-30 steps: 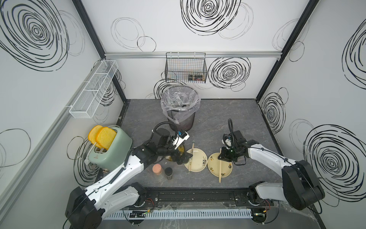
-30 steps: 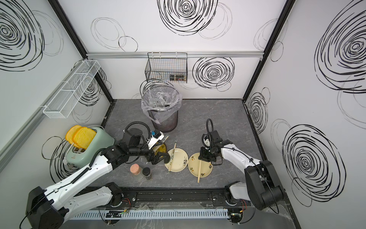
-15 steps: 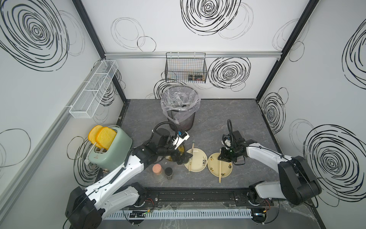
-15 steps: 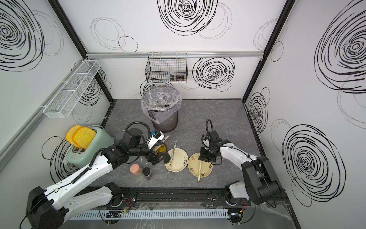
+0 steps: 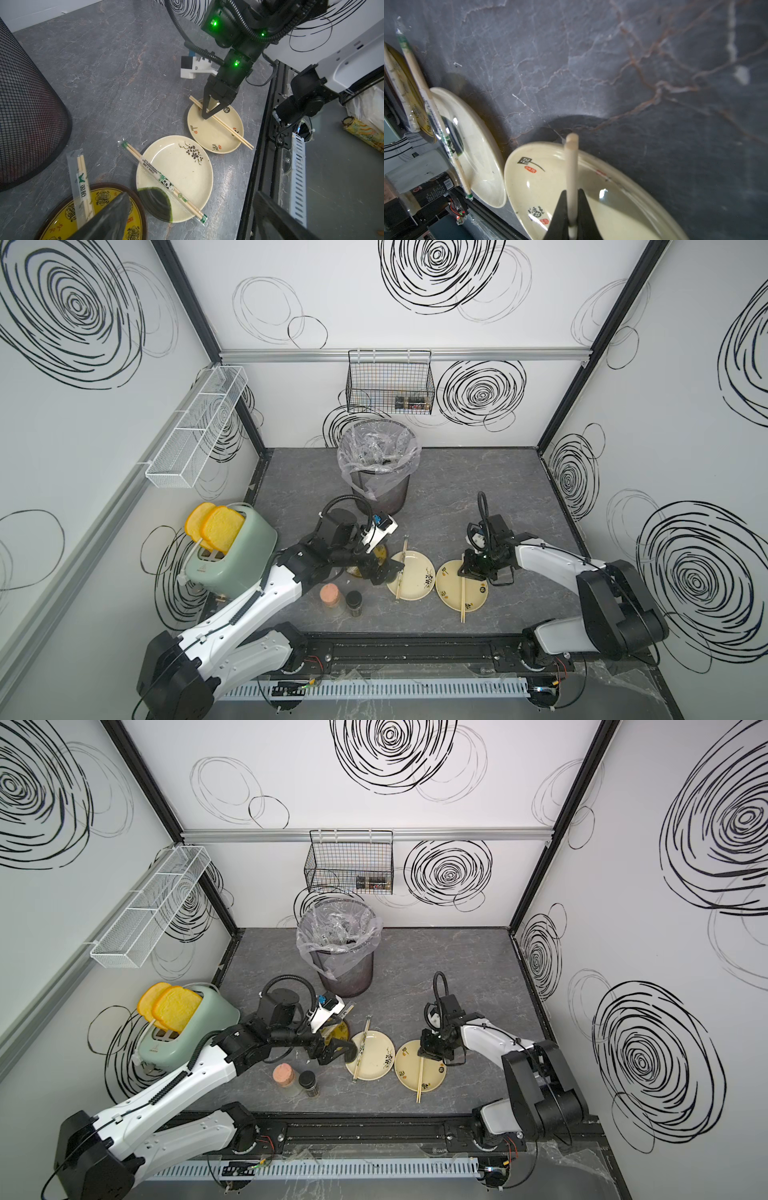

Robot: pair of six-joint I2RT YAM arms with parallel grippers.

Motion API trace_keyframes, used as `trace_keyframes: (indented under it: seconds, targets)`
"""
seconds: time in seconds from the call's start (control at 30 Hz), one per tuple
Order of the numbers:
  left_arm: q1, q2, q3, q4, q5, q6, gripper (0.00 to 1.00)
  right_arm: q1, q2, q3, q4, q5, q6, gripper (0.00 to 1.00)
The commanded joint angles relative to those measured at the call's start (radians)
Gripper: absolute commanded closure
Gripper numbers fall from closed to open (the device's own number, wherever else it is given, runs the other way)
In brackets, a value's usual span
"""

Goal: Remove the packaging of disposable chopsticks
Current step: Place the disposable chopsticks on the plate.

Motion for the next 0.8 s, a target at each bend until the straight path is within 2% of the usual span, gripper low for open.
trace_keyframes:
  seconds: [0.0,0.77]
  targets:
    - [-0.005,-0.008,0.005,-0.008,0.009,0.018,0.04,-0.003,0.013,-0.011,0.004,0.017,-0.020,0.86]
    - [-0.006,-0.002,0.007,-0.011,0.016,0.018,0.04,-0.003,-0.025,0.020,-0.053,0.058,-0.020,0.74]
